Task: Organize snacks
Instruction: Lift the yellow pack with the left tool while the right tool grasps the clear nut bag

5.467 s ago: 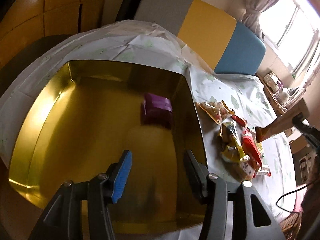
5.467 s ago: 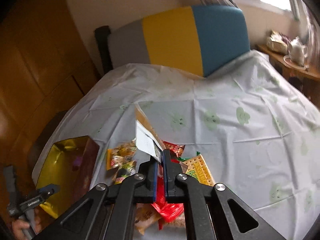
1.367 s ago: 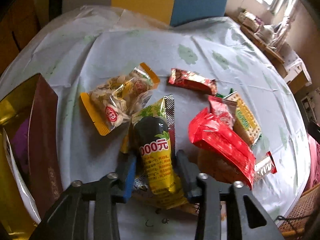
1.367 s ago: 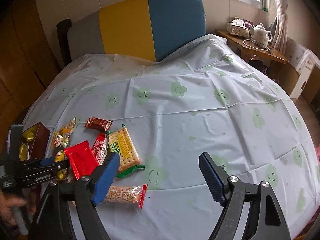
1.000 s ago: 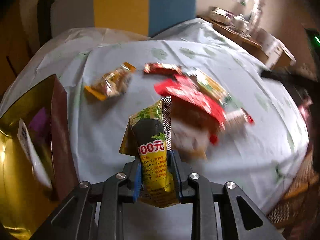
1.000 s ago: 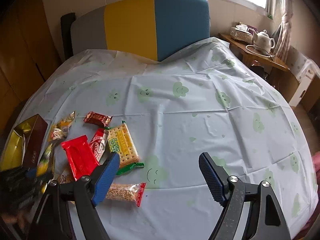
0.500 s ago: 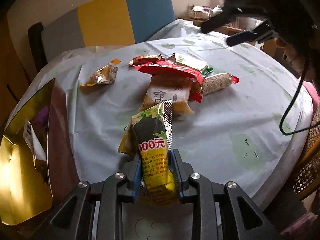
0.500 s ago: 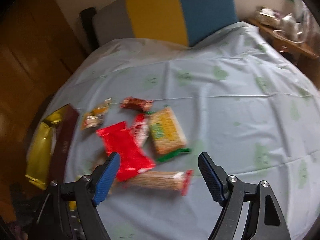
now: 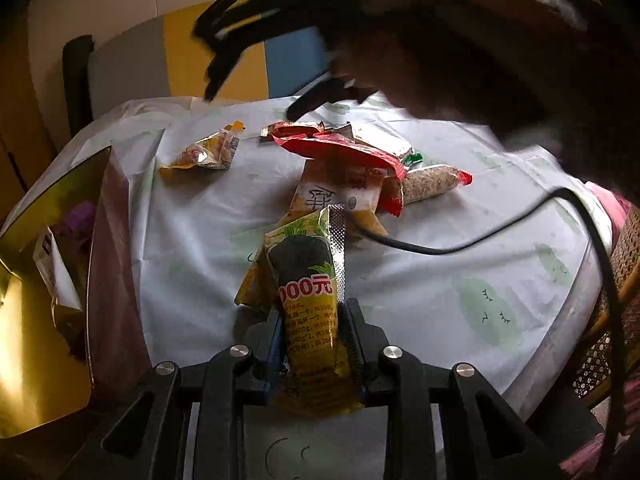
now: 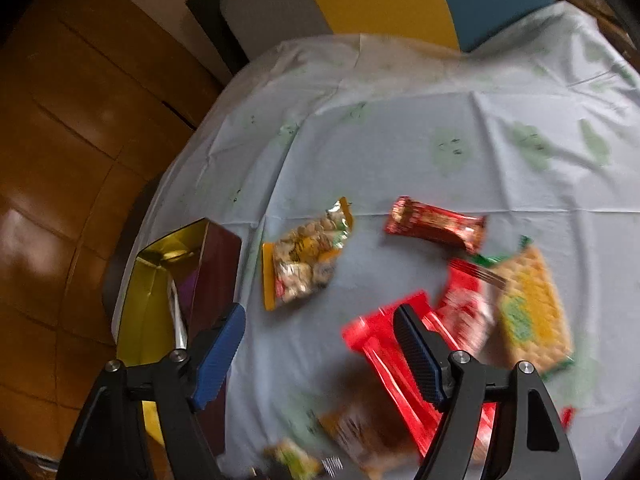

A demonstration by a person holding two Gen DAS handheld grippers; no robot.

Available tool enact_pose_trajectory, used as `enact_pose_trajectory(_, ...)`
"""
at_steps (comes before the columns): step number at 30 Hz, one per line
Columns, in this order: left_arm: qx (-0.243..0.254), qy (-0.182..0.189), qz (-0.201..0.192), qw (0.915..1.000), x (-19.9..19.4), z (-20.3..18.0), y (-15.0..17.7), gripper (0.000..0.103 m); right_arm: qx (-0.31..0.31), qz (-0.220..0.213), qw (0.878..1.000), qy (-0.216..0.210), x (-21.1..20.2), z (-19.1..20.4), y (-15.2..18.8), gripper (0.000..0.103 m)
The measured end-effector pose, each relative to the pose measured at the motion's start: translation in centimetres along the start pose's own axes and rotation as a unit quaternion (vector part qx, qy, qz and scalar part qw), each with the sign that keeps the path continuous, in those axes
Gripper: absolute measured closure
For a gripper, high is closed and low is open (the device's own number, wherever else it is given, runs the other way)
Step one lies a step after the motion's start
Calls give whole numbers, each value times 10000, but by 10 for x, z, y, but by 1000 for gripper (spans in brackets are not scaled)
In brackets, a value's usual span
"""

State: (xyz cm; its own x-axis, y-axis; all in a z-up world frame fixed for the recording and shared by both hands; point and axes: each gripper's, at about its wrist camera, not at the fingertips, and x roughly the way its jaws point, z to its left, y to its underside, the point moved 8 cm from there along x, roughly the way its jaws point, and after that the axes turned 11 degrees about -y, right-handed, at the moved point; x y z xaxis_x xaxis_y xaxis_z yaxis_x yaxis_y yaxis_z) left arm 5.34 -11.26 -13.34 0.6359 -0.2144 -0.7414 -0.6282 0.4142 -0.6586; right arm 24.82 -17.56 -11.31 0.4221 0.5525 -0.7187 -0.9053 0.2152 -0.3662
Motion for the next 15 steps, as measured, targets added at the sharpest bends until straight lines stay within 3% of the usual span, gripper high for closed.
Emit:
enact_pose_trajectory(7, -104, 151, -36, 9998, 0, 3, 1, 73, 464, 305, 9984, 144, 65, -10, -20, 27)
enact_pose_trajectory(10, -137, 185, -39, 9997, -1, 7, 3, 73, 319, 413, 9981, 338, 84, -9, -21, 39)
enact_pose_trajectory(12, -141, 180, -38, 9997, -1, 7, 3, 73, 80, 401, 9982, 444, 83, -4, -24, 53)
enact_pose_trajectory(15, -144, 157, -36, 9998, -1, 9, 4, 73, -263, 191, 9977, 593, 65, 4, -24, 59)
